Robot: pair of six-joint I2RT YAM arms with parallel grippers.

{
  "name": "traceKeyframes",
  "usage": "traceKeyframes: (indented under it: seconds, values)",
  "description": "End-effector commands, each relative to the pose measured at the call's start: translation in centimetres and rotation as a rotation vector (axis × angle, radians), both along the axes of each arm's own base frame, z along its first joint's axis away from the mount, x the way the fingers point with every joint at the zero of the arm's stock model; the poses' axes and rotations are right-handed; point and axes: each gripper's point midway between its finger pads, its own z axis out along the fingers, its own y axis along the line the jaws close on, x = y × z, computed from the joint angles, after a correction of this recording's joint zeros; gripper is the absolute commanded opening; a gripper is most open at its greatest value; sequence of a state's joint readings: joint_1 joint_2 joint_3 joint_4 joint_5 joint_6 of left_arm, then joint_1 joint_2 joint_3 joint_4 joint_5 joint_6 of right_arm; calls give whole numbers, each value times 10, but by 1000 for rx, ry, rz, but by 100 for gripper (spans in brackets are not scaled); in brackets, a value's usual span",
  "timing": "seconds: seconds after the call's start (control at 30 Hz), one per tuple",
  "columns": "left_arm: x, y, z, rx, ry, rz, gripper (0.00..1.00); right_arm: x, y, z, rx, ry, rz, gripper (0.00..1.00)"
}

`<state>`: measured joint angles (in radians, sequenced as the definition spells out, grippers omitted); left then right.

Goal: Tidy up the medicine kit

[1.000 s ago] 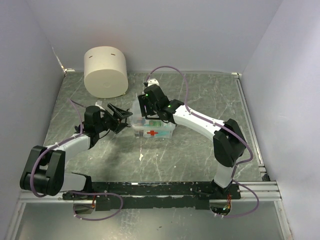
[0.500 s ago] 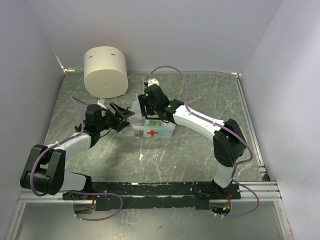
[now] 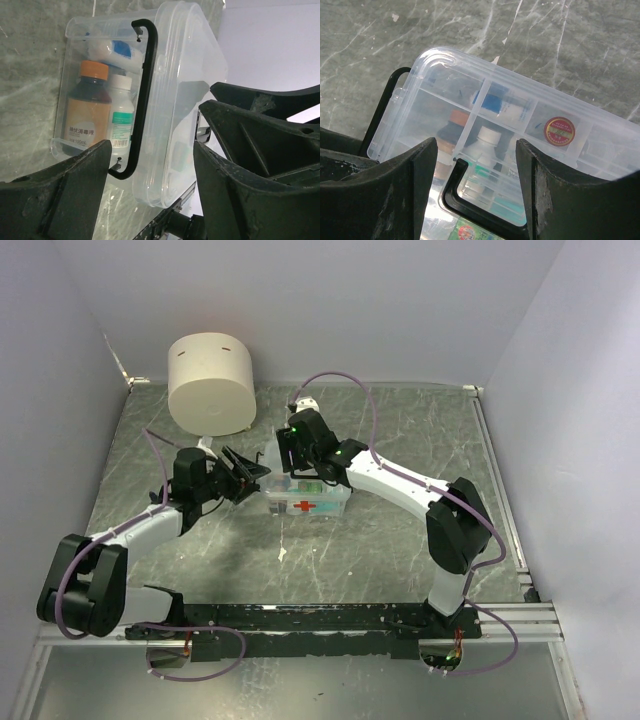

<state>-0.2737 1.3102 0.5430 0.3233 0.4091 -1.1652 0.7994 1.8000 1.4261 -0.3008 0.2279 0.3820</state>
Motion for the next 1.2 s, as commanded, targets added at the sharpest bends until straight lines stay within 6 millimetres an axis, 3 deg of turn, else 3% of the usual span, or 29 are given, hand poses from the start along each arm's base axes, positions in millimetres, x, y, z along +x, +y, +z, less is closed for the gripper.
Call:
traceKeyframes:
  seconds: [0.0,0.37,0.57,0.77,0.9,1.0,1.17]
  values:
    - [3,0,12,80,-47,-10,76,-33,-20,-65,-127,199,14,63]
    - [-5,1,0,143,-22,-23,64,-33,-21,-67,-131,201,8,63]
    - [-6,4,0,187,-32,-12,51,-33,-22,-67,-138,201,4,62]
    - [-8,6,1,267,-46,-8,48,-33,-22,-68,-136,206,2,62]
    - [-9,9,-3,306,-34,-5,50,-32,-21,-67,-132,204,-1,62]
    - [-9,13,-1,338,-32,-3,58,-30,-20,-59,-118,194,-8,61]
    - [-3,24,15,448,-64,-8,77,-15,-11,-12,-37,117,-49,62]
